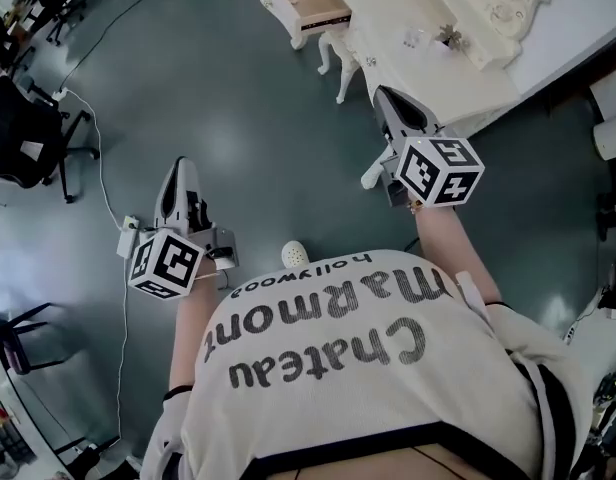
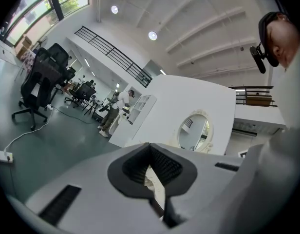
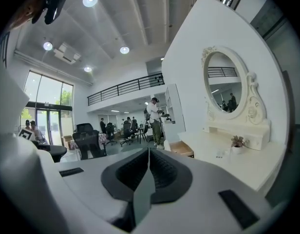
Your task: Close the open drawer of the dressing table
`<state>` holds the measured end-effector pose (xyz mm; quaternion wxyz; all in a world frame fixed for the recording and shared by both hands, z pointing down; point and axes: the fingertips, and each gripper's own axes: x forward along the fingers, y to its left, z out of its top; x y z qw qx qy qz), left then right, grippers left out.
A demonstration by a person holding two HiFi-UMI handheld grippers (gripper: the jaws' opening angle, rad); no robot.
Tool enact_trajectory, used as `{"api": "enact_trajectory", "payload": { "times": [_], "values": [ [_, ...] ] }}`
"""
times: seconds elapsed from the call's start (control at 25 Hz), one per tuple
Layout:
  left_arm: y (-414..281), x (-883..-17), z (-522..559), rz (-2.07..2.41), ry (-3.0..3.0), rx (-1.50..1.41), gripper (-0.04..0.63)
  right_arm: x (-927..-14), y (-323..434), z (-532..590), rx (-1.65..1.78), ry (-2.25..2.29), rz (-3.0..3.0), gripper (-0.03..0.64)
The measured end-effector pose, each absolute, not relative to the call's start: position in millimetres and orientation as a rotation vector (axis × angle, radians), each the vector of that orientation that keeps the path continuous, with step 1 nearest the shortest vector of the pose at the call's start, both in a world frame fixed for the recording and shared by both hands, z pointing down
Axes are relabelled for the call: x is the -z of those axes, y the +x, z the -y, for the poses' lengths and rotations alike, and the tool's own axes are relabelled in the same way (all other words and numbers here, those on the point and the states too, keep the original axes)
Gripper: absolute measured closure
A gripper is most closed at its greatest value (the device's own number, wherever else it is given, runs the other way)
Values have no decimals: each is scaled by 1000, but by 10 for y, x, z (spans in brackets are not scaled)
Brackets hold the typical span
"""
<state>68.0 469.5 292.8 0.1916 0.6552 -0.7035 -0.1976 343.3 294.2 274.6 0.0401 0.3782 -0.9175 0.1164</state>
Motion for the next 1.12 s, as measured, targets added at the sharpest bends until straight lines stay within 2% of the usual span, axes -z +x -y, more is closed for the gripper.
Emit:
{"api": "enact_trajectory", "payload": {
  "times": [0.52,1.12],
  "values": [
    [113,-3308,-4216,1920,1820,367,589,-3344,2901,-2490,-578,1210,2682,583],
    [-386,-3482,-3313,1956,1734,393,589,-3514,2281,-1338,-593,1132,2681,583]
  ]
}}
